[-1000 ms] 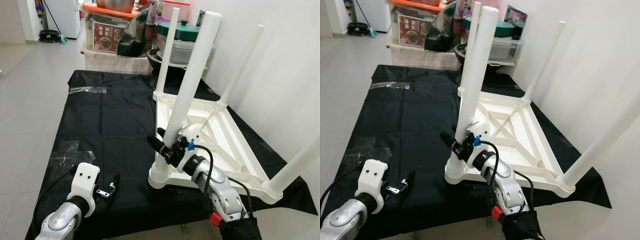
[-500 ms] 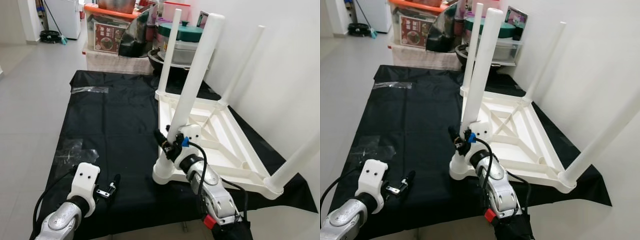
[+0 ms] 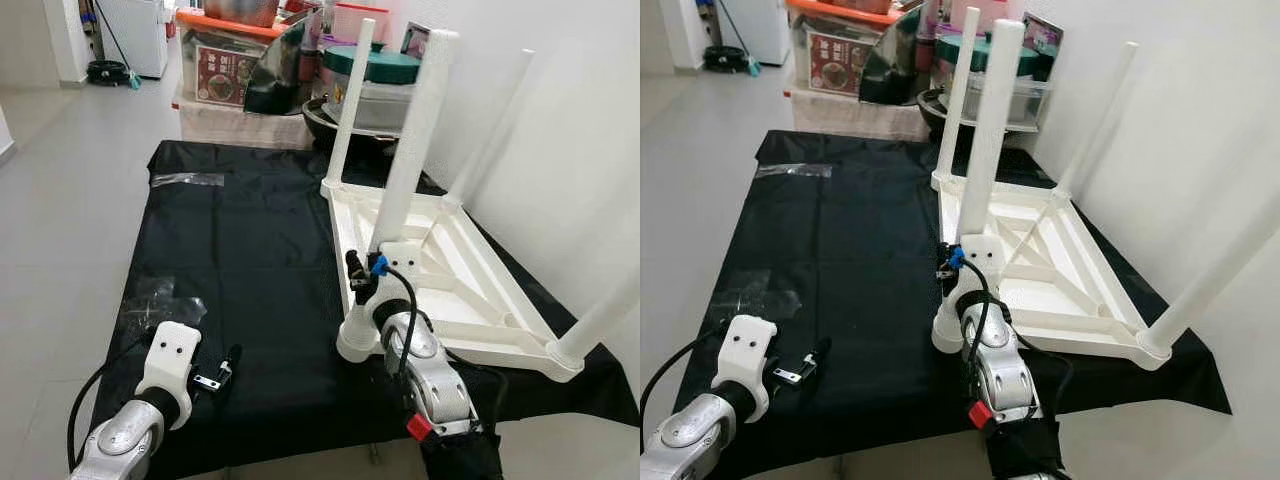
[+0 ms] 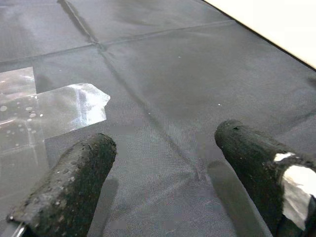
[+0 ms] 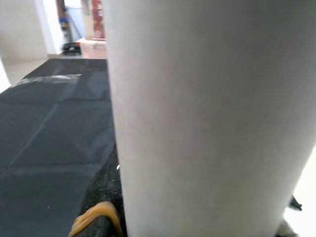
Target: Building children table
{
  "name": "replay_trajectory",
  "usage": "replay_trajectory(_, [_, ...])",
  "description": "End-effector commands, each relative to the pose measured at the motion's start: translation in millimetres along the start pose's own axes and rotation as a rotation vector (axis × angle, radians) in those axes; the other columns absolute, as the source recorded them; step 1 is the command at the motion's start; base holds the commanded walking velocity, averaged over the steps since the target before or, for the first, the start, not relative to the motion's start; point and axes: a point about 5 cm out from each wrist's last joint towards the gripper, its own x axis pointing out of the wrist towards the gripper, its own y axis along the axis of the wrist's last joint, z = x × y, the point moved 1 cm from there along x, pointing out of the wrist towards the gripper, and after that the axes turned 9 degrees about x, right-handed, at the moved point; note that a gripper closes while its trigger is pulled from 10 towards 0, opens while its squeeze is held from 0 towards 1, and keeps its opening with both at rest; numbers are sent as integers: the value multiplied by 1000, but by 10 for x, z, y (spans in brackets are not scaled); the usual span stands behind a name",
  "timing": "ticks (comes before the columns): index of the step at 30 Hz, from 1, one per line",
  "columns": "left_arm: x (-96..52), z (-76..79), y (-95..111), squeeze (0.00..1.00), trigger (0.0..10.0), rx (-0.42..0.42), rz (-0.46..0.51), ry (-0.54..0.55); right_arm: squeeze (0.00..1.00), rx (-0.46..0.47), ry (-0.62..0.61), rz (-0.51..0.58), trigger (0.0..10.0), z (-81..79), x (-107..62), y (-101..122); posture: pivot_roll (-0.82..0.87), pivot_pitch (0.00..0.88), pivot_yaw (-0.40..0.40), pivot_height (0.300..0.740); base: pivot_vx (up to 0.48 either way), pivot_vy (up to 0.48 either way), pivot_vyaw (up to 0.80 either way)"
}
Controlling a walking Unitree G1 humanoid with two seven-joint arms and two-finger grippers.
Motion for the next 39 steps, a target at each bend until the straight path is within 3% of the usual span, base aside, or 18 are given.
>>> replay_trajectory(1, [11,27,-14,0,10000,1,-3,-6,0,16,-141,-198,0,297,-62,-402,89,0,-151,740,0,0,0])
replay_trajectory(14, [10,30,-27,0,10000,6,-8,-7,0,83,-183,-181,0,311,-62,-377,87,0,-149,740,0,0,0])
replay_trajectory(26, [10,13,-29,0,10000,16,-10,-7,0,217,-83,-58,0,194,-77,-209,87,0,-141,740,0,0,0])
replay_trajectory(34, [11,2,-26,0,10000,23,-10,-5,0,154,-48,-39,0,165,-86,-198,88,0,-141,740,0,0,0])
replay_trajectory(36, [14,6,-28,0,10000,25,-10,-4,0,72,-16,20,0,137,-90,-115,86,0,-141,740,0,0,0])
replay_trajectory(39, [16,9,-26,0,10000,26,-10,-3,0,56,-4,37,0,130,-93,-97,87,0,-142,740,0,0,0])
